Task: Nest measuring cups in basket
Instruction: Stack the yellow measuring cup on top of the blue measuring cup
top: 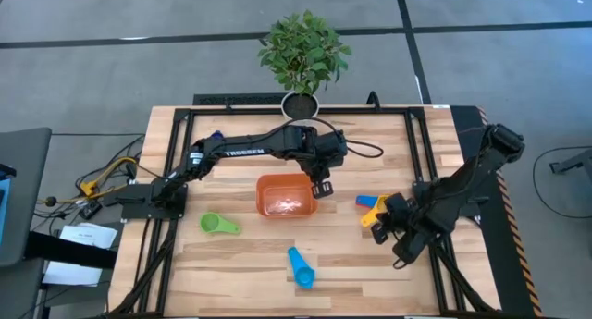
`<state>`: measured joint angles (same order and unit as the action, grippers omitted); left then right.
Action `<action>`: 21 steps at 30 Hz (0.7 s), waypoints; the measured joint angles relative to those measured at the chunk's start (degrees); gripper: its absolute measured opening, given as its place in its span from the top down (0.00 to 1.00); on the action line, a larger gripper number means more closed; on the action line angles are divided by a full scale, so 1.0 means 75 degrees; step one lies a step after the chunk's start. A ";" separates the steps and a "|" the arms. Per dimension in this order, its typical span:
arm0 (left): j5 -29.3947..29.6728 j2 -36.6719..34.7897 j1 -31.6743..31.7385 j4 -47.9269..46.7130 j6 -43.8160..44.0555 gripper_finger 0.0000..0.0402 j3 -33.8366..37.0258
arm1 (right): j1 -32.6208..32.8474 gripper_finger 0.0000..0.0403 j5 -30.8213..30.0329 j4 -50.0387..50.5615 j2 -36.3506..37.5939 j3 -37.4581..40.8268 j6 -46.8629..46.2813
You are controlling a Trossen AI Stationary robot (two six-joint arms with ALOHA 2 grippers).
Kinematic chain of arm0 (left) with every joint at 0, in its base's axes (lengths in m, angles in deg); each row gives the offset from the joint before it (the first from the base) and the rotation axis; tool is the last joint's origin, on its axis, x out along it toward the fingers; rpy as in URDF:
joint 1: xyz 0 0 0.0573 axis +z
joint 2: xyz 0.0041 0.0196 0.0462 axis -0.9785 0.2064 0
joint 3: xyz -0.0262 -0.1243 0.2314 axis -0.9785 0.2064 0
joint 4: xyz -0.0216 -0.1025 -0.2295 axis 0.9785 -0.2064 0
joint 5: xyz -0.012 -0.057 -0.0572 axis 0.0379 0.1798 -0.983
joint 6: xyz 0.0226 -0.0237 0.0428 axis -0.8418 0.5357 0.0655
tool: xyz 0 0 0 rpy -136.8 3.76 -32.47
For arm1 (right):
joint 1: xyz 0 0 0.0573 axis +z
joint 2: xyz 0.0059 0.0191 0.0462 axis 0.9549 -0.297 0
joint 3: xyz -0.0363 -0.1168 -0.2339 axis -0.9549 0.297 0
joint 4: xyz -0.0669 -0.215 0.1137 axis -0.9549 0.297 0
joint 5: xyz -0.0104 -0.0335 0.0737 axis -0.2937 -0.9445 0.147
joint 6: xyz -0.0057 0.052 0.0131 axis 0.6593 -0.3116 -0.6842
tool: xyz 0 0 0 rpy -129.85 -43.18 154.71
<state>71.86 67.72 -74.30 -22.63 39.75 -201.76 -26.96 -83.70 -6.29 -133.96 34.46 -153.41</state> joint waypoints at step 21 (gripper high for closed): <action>-0.1163 0.1897 0.0556 0.3672 -0.1552 0.98 0.0128 | 0.1071 0.99 0.1154 -0.0726 -0.1418 -0.0003 -0.2129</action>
<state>63.14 81.95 -70.13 4.91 28.11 -200.80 -18.93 -75.05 -11.73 -144.59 34.44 -169.38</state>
